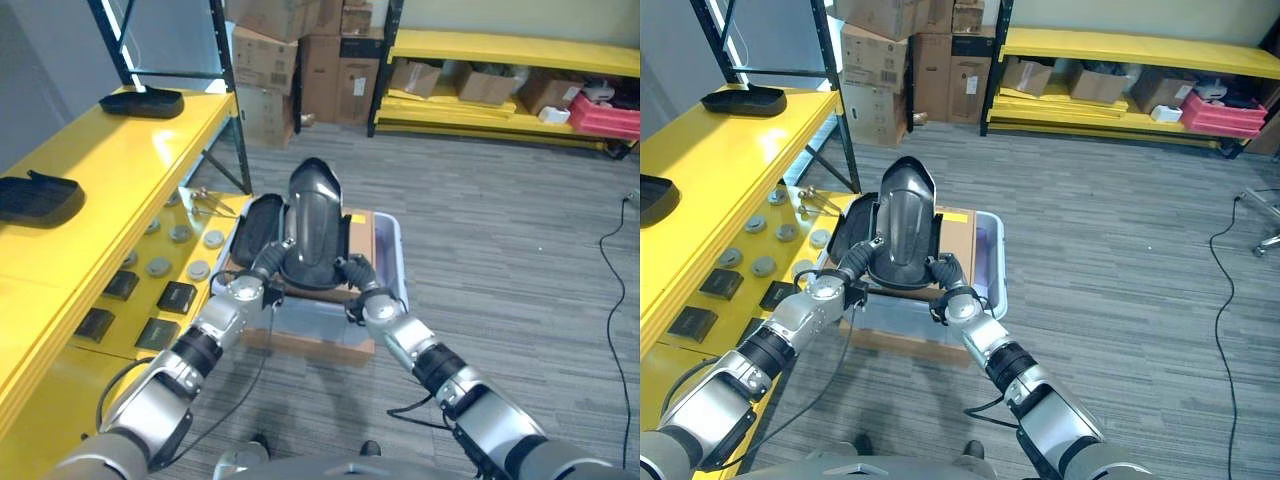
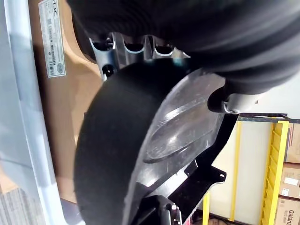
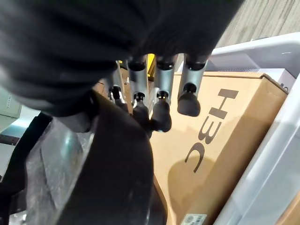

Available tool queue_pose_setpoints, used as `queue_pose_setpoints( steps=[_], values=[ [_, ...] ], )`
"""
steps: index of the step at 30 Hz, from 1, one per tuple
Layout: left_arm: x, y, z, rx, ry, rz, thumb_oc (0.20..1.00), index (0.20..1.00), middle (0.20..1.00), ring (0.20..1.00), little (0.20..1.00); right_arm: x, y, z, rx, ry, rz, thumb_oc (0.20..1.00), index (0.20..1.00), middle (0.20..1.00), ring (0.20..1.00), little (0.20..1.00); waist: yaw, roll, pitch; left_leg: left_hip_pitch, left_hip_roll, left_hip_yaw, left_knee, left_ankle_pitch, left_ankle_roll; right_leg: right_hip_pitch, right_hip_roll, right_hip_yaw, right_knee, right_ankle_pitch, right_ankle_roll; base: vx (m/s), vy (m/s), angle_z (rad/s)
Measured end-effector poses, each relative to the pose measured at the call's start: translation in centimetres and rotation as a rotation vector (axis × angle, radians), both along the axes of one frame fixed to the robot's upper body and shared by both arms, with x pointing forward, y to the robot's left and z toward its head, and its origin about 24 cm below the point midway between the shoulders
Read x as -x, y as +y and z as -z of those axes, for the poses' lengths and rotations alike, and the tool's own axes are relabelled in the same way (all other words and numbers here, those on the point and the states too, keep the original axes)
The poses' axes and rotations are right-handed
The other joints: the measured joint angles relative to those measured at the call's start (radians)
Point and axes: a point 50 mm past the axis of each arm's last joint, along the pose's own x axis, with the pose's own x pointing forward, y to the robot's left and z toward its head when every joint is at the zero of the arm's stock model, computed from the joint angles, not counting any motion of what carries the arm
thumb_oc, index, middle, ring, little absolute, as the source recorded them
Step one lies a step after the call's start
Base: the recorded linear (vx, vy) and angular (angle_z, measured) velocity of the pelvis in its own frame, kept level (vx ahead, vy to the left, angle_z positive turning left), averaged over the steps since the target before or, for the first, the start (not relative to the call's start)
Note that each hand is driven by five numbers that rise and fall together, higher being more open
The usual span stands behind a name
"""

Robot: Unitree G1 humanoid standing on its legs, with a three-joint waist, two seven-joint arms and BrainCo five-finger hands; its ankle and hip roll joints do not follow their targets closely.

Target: Move parts from the plastic box to the shelf.

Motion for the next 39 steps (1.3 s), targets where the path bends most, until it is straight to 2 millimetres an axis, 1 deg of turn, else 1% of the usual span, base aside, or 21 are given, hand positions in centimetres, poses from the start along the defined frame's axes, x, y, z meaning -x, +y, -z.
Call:
queue_pose_setpoints(
  steps=[1,2,7,12,13,14,15,16,18,21,23,26,28,30,32,34,35,36,37,38,39],
  values=[
    [0.0,0.0,0.0,-0.001,0.000,0.000,0.200,0.200,0.200,0.200,0.200,0.0,0.0,0.0,-0.010,0.006,0.006,0.200,0.200,0.200,0.200,0.200,0.000,0.000,0.000,0.001,0.000,0.000,-0.004,0.003,-0.001,-0.001,0.000,0.000,0.000,0.000,0.000,0.00,0.000,0.00],
    [0.0,0.0,0.0,-0.001,-0.001,-0.001,0.200,0.200,0.200,0.200,0.200,0.0,0.0,0.1,-0.031,0.015,0.015,1.000,1.000,1.000,1.000,1.000,-0.001,0.000,0.000,0.001,0.001,0.000,-0.004,0.003,-0.001,0.000,0.002,-0.001,0.000,0.000,0.000,0.00,0.000,0.00],
    [-0.1,0.1,-0.2,0.021,-0.011,-0.015,0.200,0.200,0.200,0.200,0.200,-0.1,0.2,-0.1,-0.191,0.054,0.085,1.000,1.000,1.000,1.000,1.000,-0.001,0.000,0.000,0.007,0.001,0.000,-0.007,0.003,-0.001,0.005,0.002,-0.001,0.000,0.000,0.000,0.00,0.000,0.00],
    [0.2,0.7,-0.9,0.059,-0.056,-0.020,0.200,0.200,0.200,0.200,0.200,-0.3,-0.5,-1.3,-0.244,-0.027,0.121,1.000,1.000,1.000,1.000,1.000,-0.001,0.000,0.000,0.013,0.000,0.000,-0.024,0.010,-0.001,0.002,0.002,-0.001,0.000,-0.002,0.003,0.00,0.000,0.00],
    [0.8,1.2,-1.1,0.084,-0.070,-0.027,0.200,0.200,0.200,0.200,0.200,0.1,-1.0,-1.8,-0.286,-0.062,0.129,1.000,1.000,1.000,1.000,1.000,-0.001,0.001,0.000,0.015,-0.001,0.000,-0.031,0.012,-0.001,0.001,0.003,-0.001,0.000,-0.003,0.003,0.00,0.000,0.00],
    [1.3,1.9,-1.1,0.111,-0.086,-0.044,0.200,0.200,0.200,0.200,0.200,0.9,-2.1,-1.9,-0.296,-0.090,0.140,1.000,1.000,1.000,1.000,1.000,-0.002,0.001,0.001,0.018,-0.001,0.000,-0.041,0.016,-0.001,0.000,0.004,-0.001,0.000,-0.003,0.004,0.01,-0.034,-0.02],
    [2.0,3.1,-0.7,0.141,-0.090,-0.082,0.200,0.200,0.200,0.200,0.200,2.1,-3.7,-1.6,-0.286,-0.107,0.160,1.000,1.000,1.000,1.000,1.000,-0.004,0.002,0.001,0.027,-0.001,0.004,-0.052,0.017,-0.002,0.001,0.005,0.001,0.000,-0.004,0.005,-0.01,-0.037,-0.05],
    [2.4,3.8,-0.4,0.149,-0.086,-0.106,0.200,0.200,0.200,0.200,0.200,2.8,-4.5,-1.2,-0.278,-0.098,0.176,1.000,1.000,1.000,1.000,1.000,-0.005,0.002,0.001,0.034,-0.001,0.007,-0.060,0.018,-0.002,0.004,0.006,0.003,0.000,-0.004,0.006,-0.01,-0.047,-0.10],
    [4.4,7.6,1.2,0.167,-0.067,-0.225,0.200,0.200,0.200,0.200,0.200,6.4,-8.7,1.2,-0.251,-0.031,0.255,1.000,1.000,1.000,1.000,1.000,-0.021,0.005,0.003,0.047,0.000,0.018,-0.082,0.020,-0.005,0.002,0.009,0.009,-0.001,-0.011,0.013,-0.01,-0.067,-0.13],
    [6.3,10.9,2.7,0.148,-0.031,-0.351,0.200,0.200,0.200,0.200,0.200,10.7,-13.1,5.6,-0.157,0.166,0.376,1.000,1.000,1.000,1.000,1.000,-0.038,0.007,0.005,0.047,0.007,0.023,-0.094,0.026,-0.009,-0.004,0.016,0.009,-0.006,-0.015,0.013,0.00,-0.087,-0.05],
    [6.9,11.8,3.1,0.146,-0.031,-0.396,0.200,0.200,0.200,0.200,0.200,13.2,-14.2,8.1,-0.174,0.310,0.431,1.000,1.000,1.000,1.000,1.000,-0.047,0.007,0.006,0.047,0.014,0.023,-0.095,0.025,-0.012,-0.004,0.022,0.008,-0.007,-0.028,0.013,0.01,-0.108,-0.01],
    [7.1,12.8,2.5,0.156,-0.083,-0.447,0.200,0.200,0.200,0.200,0.200,15.9,-14.7,11.3,-0.166,0.480,0.416,1.000,1.000,1.000,1.000,1.000,-0.043,0.011,0.008,0.043,0.033,0.021,-0.094,0.027,-0.022,-0.003,0.037,0.003,-0.007,-0.035,0.010,0.00,-0.124,0.01],
    [7.0,13.9,1.7,0.166,-0.142,-0.497,0.200,0.200,0.200,0.200,0.200,17.7,-14.9,12.7,-0.119,0.576,0.378,1.000,1.000,1.000,1.000,1.000,-0.030,0.016,0.010,0.034,0.045,0.005,-0.095,0.029,-0.027,-0.003,0.050,-0.008,-0.007,-0.040,0.003,0.00,-0.081,0.16],
    [6.9,14.6,1.1,0.170,-0.180,-0.538,0.200,0.200,0.200,0.200,0.200,18.5,-14.8,13.3,-0.093,0.623,0.341,1.000,1.000,1.000,1.000,1.000,-0.017,0.022,0.011,0.022,0.054,-0.013,-0.094,0.035,-0.033,-0.003,0.059,-0.027,-0.007,-0.044,-0.004,0.01,-0.047,0.28],
    [7.0,15.1,0.3,0.179,-0.219,-0.566,0.200,0.200,0.200,0.200,0.200,19.4,-14.3,14.2,-0.050,0.688,0.267,1.000,1.000,1.000,1.000,1.000,0.027,0.031,0.009,-0.002,0.064,-0.051,-0.088,0.042,-0.040,-0.002,0.070,-0.062,-0.007,-0.051,-0.010,0.00,-0.028,0.46],
    [7.5,15.2,-0.1,0.185,-0.237,-0.571,0.200,0.200,0.200,0.200,0.200,19.5,-13.8,14.5,-0.023,0.711,0.217,1.000,1.000,1.000,1.000,1.000,0.073,0.045,0.014,-0.031,0.066,-0.077,-0.085,0.048,-0.048,0.005,0.074,-0.096,-0.007,-0.056,-0.010,-0.03,-0.005,0.49],
    [7.9,15.2,-0.1,0.188,-0.242,-0.569,0.200,0.200,0.200,0.200,0.200,19.6,-13.5,14.6,-0.004,0.719,0.190,1.000,1.000,1.000,1.000,1.000,0.083,0.051,0.016,-0.041,0.060,-0.087,-0.088,0.047,-0.039,0.013,0.073,-0.128,-0.002,-0.058,-0.012,0.01,-0.009,0.96],
    [8.3,15.1,-0.2,0.192,-0.245,-0.556,0.200,0.200,0.200,0.200,0.200,19.9,-13.0,14.8,0.014,0.730,0.161,1.000,1.000,1.000,1.000,1.000,0.093,0.058,0.016,-0.059,0.061,-0.097,-0.092,0.054,-0.025,0.028,0.068,-0.179,-0.001,-0.063,-0.017,0.00,0.001,1.94],
    [8.3,14.8,-0.5,0.200,-0.257,-0.527,0.200,0.200,0.200,0.200,0.200,20.4,-11.9,15.0,0.027,0.738,0.119,1.000,1.000,1.000,1.000,1.000,0.102,0.054,0.016,-0.087,0.071,-0.005,-0.085,0.023,-0.015,0.058,0.046,-0.296,-0.001,-0.080,-0.002,0.01,0.041,2.33],
    [8.4,14.7,-0.6,0.204,-0.263,-0.514,0.200,0.200,0.200,0.200,0.200,20.5,-11.7,15.0,0.033,0.743,0.103,1.000,1.000,1.000,1.000,1.000,0.102,0.054,0.013,-0.104,0.076,0.038,-0.078,0.026,-0.014,0.073,0.037,-0.350,0.001,-0.085,0.002,-0.05,0.104,2.22],
    [8.4,14.8,-0.7,0.206,-0.268,-0.511,0.200,0.200,0.200,0.200,0.200,20.6,-11.6,15.1,0.034,0.747,0.105,1.000,1.000,1.000,1.000,1.000,0.122,0.063,0.015,-0.121,0.083,0.087,-0.061,0.037,0.001,0.081,0.030,-0.387,0.011,-0.090,0.010,-0.01,0.150,1.61]
  ],
)
